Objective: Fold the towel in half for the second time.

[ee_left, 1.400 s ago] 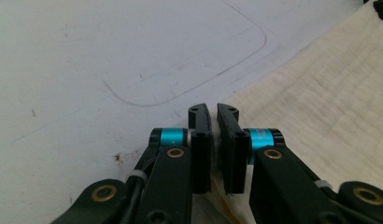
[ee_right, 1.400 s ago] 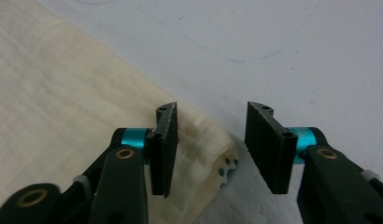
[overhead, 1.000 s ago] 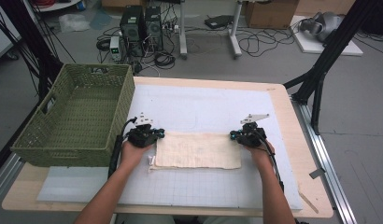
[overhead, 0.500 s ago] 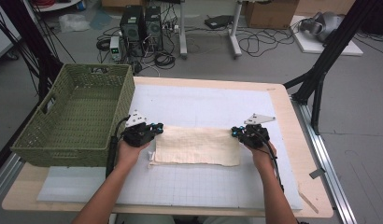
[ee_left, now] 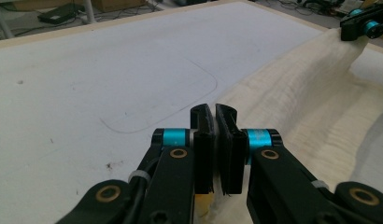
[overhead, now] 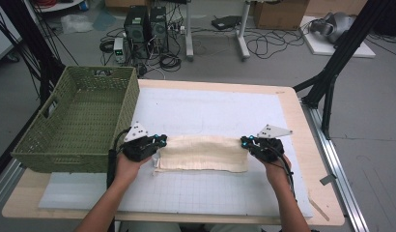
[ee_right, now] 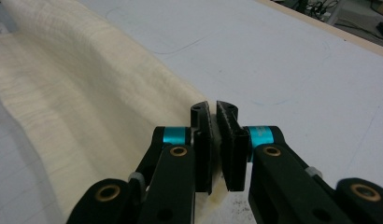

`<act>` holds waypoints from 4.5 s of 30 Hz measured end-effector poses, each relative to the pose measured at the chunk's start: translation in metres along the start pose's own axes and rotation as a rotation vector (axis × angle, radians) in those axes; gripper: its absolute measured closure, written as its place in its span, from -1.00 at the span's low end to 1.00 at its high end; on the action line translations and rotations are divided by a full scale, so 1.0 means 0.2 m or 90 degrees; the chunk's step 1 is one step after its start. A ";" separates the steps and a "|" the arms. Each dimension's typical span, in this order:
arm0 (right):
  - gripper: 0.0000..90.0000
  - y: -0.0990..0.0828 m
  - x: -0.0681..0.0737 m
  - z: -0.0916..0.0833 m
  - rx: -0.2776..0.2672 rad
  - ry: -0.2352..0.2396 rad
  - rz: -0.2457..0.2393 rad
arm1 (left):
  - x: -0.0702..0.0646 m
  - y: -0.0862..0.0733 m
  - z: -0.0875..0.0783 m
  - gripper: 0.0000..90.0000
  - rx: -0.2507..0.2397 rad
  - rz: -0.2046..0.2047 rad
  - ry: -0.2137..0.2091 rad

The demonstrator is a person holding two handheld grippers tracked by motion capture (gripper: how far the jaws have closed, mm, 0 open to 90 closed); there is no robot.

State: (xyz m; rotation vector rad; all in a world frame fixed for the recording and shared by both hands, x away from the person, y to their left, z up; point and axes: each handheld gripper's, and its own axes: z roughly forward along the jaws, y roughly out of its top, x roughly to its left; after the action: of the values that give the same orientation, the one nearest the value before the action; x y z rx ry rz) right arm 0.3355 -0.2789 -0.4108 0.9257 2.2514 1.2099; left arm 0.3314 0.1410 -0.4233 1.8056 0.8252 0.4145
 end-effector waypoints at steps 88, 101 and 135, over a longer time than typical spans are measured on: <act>0.21 -0.20 0.20 -0.02 0.071 -0.023 0.045 | -0.16 -0.11 0.04 0.45 0.135 0.054 0.048; 0.46 -0.24 0.19 -0.12 0.065 0.007 0.040 | -0.13 -0.12 0.00 0.51 0.136 0.051 0.036; -0.65 -0.23 0.07 -0.33 -0.044 -0.097 0.094 | -0.04 -0.02 -0.16 -0.63 -0.080 -0.035 0.038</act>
State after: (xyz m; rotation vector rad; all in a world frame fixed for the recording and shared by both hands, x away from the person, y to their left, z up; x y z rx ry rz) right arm 0.2684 -0.3247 -0.4151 1.1342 2.0401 1.2266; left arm 0.3034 0.1582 -0.4145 1.6573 0.8702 0.4763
